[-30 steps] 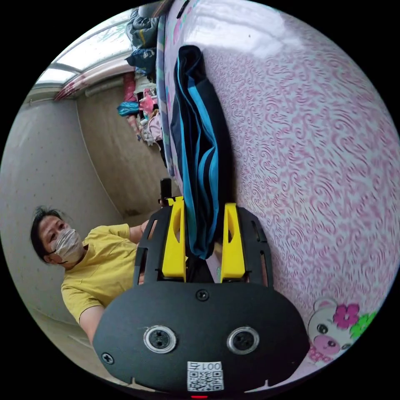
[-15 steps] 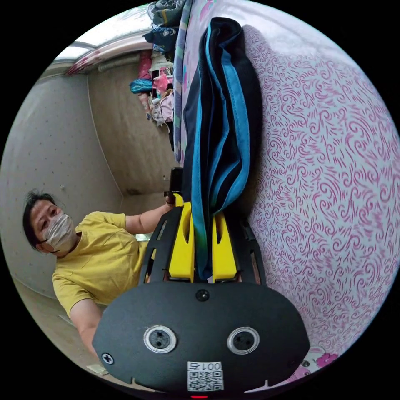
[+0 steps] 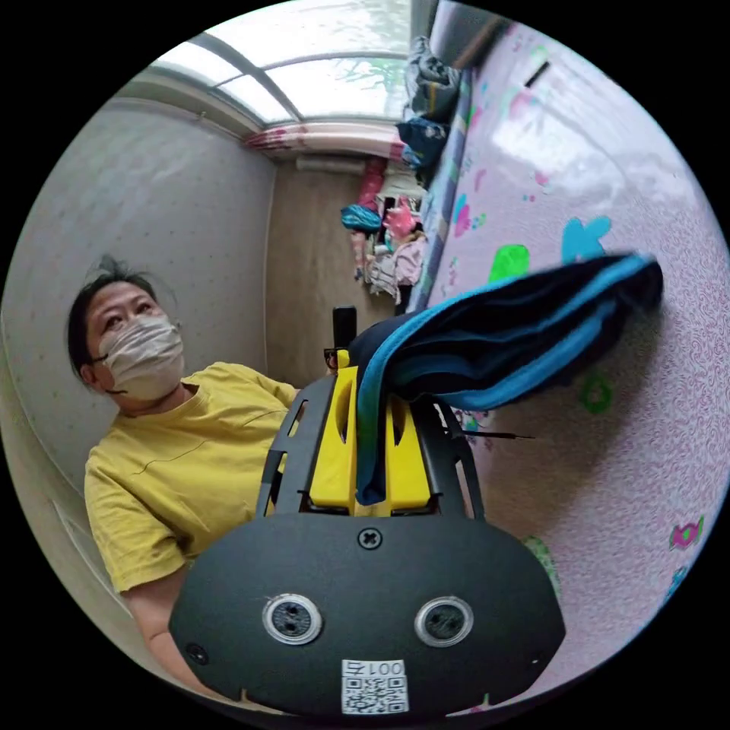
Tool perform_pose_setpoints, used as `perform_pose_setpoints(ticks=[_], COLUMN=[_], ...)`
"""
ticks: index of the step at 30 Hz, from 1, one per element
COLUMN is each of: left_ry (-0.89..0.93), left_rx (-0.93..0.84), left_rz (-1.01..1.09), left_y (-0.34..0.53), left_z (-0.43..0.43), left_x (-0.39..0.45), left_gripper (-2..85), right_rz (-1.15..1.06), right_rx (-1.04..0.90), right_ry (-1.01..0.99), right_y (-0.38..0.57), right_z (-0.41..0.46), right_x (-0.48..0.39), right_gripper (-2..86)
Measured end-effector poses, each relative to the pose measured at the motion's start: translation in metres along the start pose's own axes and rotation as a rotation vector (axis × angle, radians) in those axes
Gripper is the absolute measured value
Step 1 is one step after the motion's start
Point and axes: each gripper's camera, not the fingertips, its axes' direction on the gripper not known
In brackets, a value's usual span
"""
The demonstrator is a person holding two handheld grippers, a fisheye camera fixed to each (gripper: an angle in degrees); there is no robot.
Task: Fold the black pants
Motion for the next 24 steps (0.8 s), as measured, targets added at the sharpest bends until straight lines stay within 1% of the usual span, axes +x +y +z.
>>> perform_pose_setpoints(ticks=[2,5,9,11,12,14,16,17,19,20,22,24], left_ry=[0.001,0.023,0.046,0.068,0.082,0.089,0.07,0.064,0.034,0.02,-0.006,-0.027], left_rx=[-0.028,-0.069,-0.114,-0.109,-0.113,-0.111,-0.099,-0.092,-0.054,-0.039,-0.032,-0.054], left_rz=[0.048,0.116,0.146,0.128,0.126,0.168,0.313,0.353,0.509,0.544,0.614,0.588], left_y=[-0.009,-0.029,-0.072,-0.098,-0.122,-0.17,-0.247,-0.265,-0.329,-0.341,-0.388,-0.417], left_z=[0.001,0.01,0.039,0.054,0.065,0.081,0.1,0.104,0.12,0.124,0.146,0.167], left_x=[0.02,0.04,0.029,0.014,0.007,0.006,0.029,0.037,0.065,0.07,0.071,0.048], left_gripper=[-0.3,-0.2,-0.2,-0.3,-0.3,-0.4,-0.4,-0.4,-0.3,-0.3,-0.2,-0.2], right_rz=[-0.053,-0.101,-0.088,-0.091,-0.099,-0.176,-0.257,-0.32,-0.387,-0.418,-0.433,-0.391], right_rx=[0.064,0.119,0.173,0.193,0.198,0.221,0.258,0.285,0.34,0.38,0.419,0.451], right_ry=[0.014,0.051,0.115,0.194,0.221,0.346,0.43,0.489,0.563,0.603,0.672,0.682], right_y=[-0.001,-0.012,-0.036,-0.069,-0.08,-0.138,-0.182,-0.208,-0.242,-0.259,-0.281,-0.298], right_z=[0.007,0.007,-0.005,-0.023,-0.03,-0.062,-0.088,-0.104,-0.125,-0.137,-0.152,-0.17], right_x=[-0.05,-0.098,-0.124,-0.141,-0.148,-0.191,-0.234,-0.264,-0.3,-0.315,-0.324,-0.309], right_gripper=[3.9,3.8,3.6,3.2,3.1,2.5,2.2,2.2,2.2,2.2,2.4,2.9])
